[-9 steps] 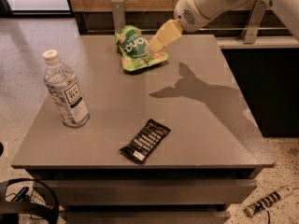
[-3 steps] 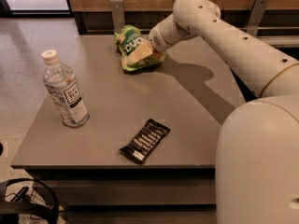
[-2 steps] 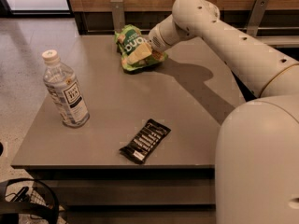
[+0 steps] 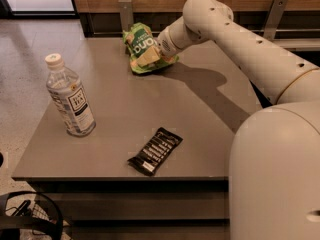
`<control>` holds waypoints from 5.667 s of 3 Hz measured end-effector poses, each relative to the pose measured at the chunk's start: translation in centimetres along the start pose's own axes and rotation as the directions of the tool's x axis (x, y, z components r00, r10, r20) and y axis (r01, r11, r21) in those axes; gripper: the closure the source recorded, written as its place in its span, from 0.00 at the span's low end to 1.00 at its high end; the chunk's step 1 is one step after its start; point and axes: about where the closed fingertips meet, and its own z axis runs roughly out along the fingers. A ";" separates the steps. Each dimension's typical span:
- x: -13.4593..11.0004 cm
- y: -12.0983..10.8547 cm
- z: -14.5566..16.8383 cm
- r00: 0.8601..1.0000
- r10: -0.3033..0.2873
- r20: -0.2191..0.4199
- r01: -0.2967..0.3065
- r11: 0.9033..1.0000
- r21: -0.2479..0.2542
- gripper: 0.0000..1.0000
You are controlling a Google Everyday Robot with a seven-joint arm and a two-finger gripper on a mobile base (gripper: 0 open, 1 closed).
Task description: Move green rice chip bag near rxbar chocolate
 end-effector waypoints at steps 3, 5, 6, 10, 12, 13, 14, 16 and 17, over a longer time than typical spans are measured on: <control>-0.2 0.0 -0.1 1.000 0.000 -0.001 0.000 1.000 -0.001 1.00; -0.2 0.0 -0.2 1.000 0.000 -0.001 0.000 1.000 -0.001 1.00; -0.3 0.0 -0.2 1.000 0.000 0.000 0.000 1.000 -0.001 1.00; -3.7 -0.5 -15.1 0.994 -0.039 0.104 0.011 0.967 0.253 1.00; -4.8 -0.5 -23.4 0.990 -0.050 0.131 -0.004 0.924 0.383 1.00; -3.6 -0.6 -26.6 0.989 -0.024 0.143 -0.040 0.902 0.429 1.00; -2.1 -0.4 -29.3 0.989 -0.001 0.147 -0.068 0.883 0.464 1.00; 1.9 0.8 -33.4 0.994 0.064 0.092 -0.102 0.858 0.504 1.00; 4.3 2.2 -34.8 0.995 0.095 0.029 -0.097 0.868 0.486 1.00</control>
Offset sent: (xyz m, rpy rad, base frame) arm 0.0000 0.0006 -0.0002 -0.0001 0.0010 0.0008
